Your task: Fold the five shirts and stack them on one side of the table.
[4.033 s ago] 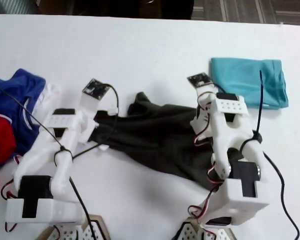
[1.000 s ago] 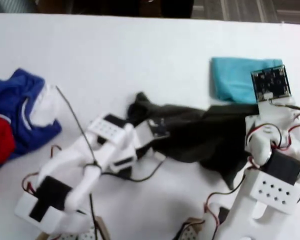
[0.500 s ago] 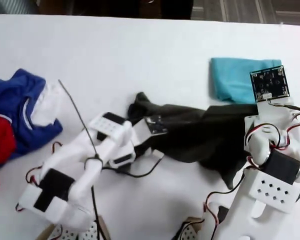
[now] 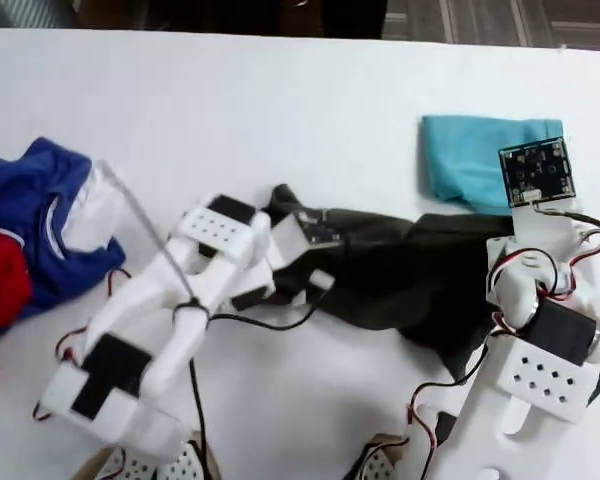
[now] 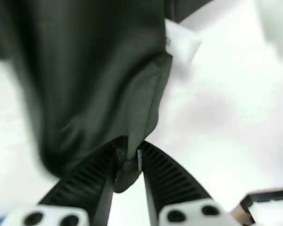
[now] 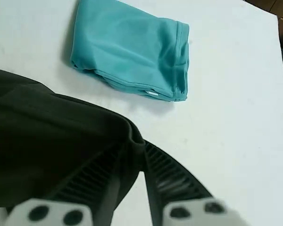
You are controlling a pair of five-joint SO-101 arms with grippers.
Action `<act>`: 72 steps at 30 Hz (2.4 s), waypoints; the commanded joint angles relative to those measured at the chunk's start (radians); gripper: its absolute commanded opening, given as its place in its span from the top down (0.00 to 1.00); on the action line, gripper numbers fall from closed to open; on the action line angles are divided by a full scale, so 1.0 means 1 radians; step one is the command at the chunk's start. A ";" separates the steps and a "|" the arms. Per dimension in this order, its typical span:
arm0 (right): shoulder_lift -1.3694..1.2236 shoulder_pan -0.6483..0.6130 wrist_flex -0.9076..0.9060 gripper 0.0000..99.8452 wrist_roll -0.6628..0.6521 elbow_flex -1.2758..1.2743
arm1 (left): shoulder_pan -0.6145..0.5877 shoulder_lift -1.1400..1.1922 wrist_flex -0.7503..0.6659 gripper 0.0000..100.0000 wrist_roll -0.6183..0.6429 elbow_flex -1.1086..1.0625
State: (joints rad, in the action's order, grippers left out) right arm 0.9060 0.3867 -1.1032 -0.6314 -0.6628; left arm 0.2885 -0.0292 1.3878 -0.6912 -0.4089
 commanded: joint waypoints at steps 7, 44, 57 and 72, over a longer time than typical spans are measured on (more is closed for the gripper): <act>0.018 -0.001 0.094 0.98 0.117 0.193 | -0.043 -0.288 0.253 0.97 0.005 0.318; 0.027 -0.127 -0.110 0.98 0.384 0.908 | -0.304 -0.738 0.348 0.97 0.189 0.895; 0.153 -0.147 -0.162 0.98 0.359 0.914 | -0.319 -0.776 0.396 0.97 0.203 0.934; 0.196 -0.147 0.025 0.98 0.218 0.961 | -0.374 -0.922 0.377 0.97 0.207 0.792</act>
State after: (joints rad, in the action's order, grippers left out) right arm 1.0948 0.2424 -1.0909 -0.4089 0.2486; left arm -0.0736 -0.9329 1.7699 -0.4933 0.3920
